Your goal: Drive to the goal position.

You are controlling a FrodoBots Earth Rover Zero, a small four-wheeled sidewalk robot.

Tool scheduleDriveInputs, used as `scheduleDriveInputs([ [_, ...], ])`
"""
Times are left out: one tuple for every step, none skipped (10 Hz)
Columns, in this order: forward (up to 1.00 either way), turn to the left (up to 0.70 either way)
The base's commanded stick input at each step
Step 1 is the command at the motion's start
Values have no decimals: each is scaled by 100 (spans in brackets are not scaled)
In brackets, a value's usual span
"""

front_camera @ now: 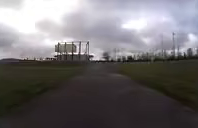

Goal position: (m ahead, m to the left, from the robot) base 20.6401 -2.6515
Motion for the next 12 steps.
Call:
scheduleDriveInputs([
  [100,0],
  [100,0],
  [100,0],
  [100,0],
  [100,-2],
  [100,-22],
  [100,-38],
  [100,-29],
  [100,-2],
  [100,0],
  [100,-6],
  [100,-21],
])
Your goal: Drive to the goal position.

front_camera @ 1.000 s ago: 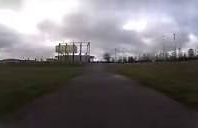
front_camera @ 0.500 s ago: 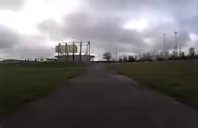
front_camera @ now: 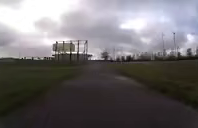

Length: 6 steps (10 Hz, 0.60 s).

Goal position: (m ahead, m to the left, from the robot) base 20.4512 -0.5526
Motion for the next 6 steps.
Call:
scheduleDriveInputs([
  [100,-36],
  [100,-40],
  [100,-40],
  [100,-40],
  [100,-9],
  [100,0],
])
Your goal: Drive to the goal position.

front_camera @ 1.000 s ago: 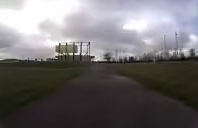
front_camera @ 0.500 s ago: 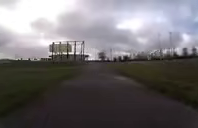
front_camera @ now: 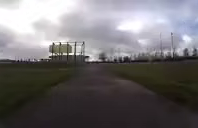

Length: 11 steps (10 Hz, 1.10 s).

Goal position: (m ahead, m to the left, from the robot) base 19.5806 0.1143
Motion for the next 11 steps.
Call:
scheduleDriveInputs([
  [100,0],
  [100,0],
  [100,0],
  [100,0],
  [100,0],
  [100,0],
  [100,0],
  [100,0],
  [100,0],
  [100,0],
  [100,0],
])
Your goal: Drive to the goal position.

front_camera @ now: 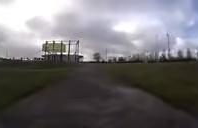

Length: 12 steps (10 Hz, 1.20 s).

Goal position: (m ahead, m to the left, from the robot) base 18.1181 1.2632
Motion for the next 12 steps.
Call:
scheduleDriveInputs([
  [100,0],
  [100,0],
  [0,0],
  [0,0],
  [0,0],
  [0,0],
  [0,0],
  [0,0],
  [0,0],
  [7,0],
  [70,0],
  [100,0],
])
